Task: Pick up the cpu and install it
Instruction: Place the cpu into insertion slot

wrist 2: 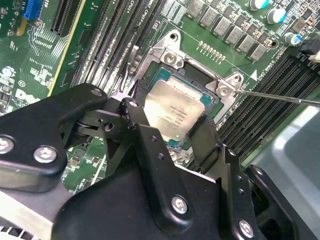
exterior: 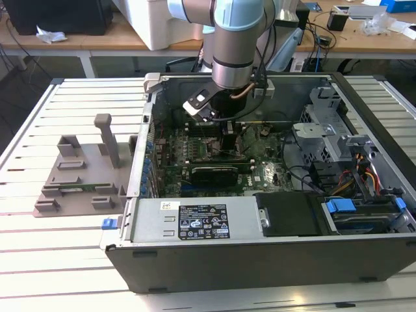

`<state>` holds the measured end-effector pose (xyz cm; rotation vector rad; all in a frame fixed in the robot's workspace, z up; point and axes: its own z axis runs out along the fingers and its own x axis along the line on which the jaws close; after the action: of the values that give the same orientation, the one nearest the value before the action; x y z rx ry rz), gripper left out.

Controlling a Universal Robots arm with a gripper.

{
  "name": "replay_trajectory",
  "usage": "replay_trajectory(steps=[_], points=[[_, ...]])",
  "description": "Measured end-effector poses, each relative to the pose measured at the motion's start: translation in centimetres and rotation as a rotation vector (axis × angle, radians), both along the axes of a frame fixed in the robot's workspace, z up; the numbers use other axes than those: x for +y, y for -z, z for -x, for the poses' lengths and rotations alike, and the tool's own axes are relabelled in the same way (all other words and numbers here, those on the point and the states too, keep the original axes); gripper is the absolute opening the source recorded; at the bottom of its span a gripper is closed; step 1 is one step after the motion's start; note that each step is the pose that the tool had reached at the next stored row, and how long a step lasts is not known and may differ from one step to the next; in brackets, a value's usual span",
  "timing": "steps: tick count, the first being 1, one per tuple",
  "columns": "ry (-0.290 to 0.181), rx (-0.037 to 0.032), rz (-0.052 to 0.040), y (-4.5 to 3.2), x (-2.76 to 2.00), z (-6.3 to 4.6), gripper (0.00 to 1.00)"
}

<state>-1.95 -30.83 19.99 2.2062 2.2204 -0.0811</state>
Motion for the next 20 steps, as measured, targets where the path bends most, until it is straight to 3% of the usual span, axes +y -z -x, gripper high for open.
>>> replay_trajectory(steps=[7, 10, 20], points=[[0.001, 0.0000, 0.0001, 0.00, 0.55, 0.2, 0.62], [0.001, 0.0001, 0.0002, -0.04, 0.57, 0.2, 0.62], [0.001, -0.0026, 0.0005, -1.24, 0.57, 0.2, 0.60]])
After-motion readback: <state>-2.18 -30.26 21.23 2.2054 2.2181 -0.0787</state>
